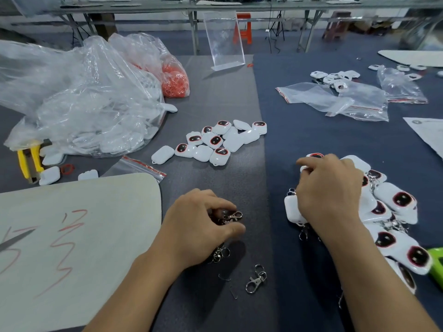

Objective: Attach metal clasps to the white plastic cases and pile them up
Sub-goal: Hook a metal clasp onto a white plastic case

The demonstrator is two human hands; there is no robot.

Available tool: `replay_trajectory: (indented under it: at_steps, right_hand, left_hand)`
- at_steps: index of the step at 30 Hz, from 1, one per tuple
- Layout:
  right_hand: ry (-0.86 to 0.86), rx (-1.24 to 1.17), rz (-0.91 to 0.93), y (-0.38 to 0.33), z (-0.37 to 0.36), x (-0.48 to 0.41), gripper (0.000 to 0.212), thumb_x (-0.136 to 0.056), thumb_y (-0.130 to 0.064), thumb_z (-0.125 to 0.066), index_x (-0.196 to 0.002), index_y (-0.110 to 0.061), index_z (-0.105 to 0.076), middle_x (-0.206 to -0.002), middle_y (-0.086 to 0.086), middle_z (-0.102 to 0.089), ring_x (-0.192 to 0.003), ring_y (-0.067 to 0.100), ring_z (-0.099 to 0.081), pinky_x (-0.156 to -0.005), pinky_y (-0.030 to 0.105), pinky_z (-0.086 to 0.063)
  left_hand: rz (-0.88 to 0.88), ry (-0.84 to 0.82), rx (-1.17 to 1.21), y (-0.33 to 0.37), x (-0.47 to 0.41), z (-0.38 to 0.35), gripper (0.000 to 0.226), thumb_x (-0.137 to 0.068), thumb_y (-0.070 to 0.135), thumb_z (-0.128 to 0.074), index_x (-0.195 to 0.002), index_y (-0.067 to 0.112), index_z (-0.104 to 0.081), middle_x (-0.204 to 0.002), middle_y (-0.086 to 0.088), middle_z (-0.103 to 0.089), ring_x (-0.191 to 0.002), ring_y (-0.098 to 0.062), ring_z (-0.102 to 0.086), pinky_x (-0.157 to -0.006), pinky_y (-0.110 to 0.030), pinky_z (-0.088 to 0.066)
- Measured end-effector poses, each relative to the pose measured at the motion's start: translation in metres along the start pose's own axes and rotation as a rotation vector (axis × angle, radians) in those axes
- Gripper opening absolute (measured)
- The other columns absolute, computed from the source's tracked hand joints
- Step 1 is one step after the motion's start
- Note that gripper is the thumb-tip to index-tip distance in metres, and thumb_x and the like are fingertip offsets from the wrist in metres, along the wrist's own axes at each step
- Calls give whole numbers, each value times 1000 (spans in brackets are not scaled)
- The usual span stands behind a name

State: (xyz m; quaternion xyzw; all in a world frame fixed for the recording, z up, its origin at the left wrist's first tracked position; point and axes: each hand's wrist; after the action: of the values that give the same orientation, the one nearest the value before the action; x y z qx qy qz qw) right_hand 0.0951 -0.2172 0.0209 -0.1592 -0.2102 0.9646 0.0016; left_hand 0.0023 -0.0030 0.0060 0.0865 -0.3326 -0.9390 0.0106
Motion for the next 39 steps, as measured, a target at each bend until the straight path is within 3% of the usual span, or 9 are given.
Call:
replay_trajectory:
  at_steps: [6,13,17,21,24,29,31,36,39]
  right_hand:
    - [-23,-52,165,-28,-13,17,55,-85,3,-65,-136,-17,-65,-157,14,-42,-148,33,-31,-121,42,-17]
    - [-259,-259,408,-73,-38,23,66,-83,0,-61,-146,-16,-54,-154,4,-47,-146,23,-32,-116,30,-20]
    - [-411,-230,456,-92,-56,-3,74,-89,-3,-55,-158,-15,-33,-163,6,-29,-148,26,-22,-117,38,-27]
    - [-456,-204,442,-94,-69,-8,71,-86,3,-61,-153,-10,-42,-151,6,-44,-137,27,-40,-110,32,-34]
    - [-387,-327,353,-88,-69,3,52,-87,6,-57,-135,-15,-61,-130,3,-55,-114,26,-55,-87,27,-38]
    - [-349,-269,352,-72,-56,26,16,-97,-25,-62,-108,-23,-51,-109,-4,-49,-101,21,-48,-80,36,-38]
    - [-335,-265,352,-66,-49,36,18,-98,-32,-60,-100,-25,-44,-99,-8,-48,-95,18,-45,-77,34,-32]
    - [-266,-320,318,-58,-33,48,46,-87,-5,-64,-121,-32,-47,-96,-12,-53,-90,12,-49,-73,28,-31]
    - [-306,-447,295,-58,-30,48,55,-84,6,-62,-120,-35,-59,-96,-18,-50,-84,-1,-51,-71,12,-35]
  left_hand:
    - [-21,-17,33,1,-2,-2,14,-70,41,-86,-80,44,-77,-88,25,-66,-91,-2,-60,-79,-19,-42]
    - [52,196,26,1,-1,-1,16,-78,55,-67,-84,41,-74,-68,18,-68,-66,-4,-61,-65,-31,-49]
    - [162,388,-5,-4,-2,3,18,-89,50,-63,-83,36,-73,-66,17,-69,-66,-10,-63,-66,-33,-50]
    - [254,500,233,-8,-6,5,20,-96,36,-62,-77,31,-65,-68,25,-70,-62,-1,-68,-68,-26,-51]
    - [255,513,333,-9,-9,7,18,-95,31,-66,-77,30,-64,-65,21,-70,-51,1,-66,-61,-17,-49]
    - [233,364,223,-12,-10,5,18,-79,22,-81,-71,32,-69,-66,24,-69,-64,4,-65,-66,-14,-48]
    - [220,327,208,-12,-9,4,18,-77,19,-83,-72,32,-71,-67,25,-69,-66,6,-65,-65,-8,-45]
    - [168,280,244,-8,-7,4,21,-74,15,-85,-71,33,-74,-66,24,-70,-64,3,-66,-64,-8,-47]
    - [118,252,244,-5,-4,3,25,-74,14,-85,-75,37,-76,-69,26,-71,-67,4,-67,-66,-10,-50]
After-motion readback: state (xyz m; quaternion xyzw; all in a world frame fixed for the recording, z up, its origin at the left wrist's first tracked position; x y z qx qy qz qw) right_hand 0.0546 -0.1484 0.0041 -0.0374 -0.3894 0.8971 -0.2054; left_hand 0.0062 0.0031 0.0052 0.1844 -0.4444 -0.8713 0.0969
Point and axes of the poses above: each hand's wrist, its own x-axis away from the middle knuckle, its own z-axis out of the back of the hand, y = z × x
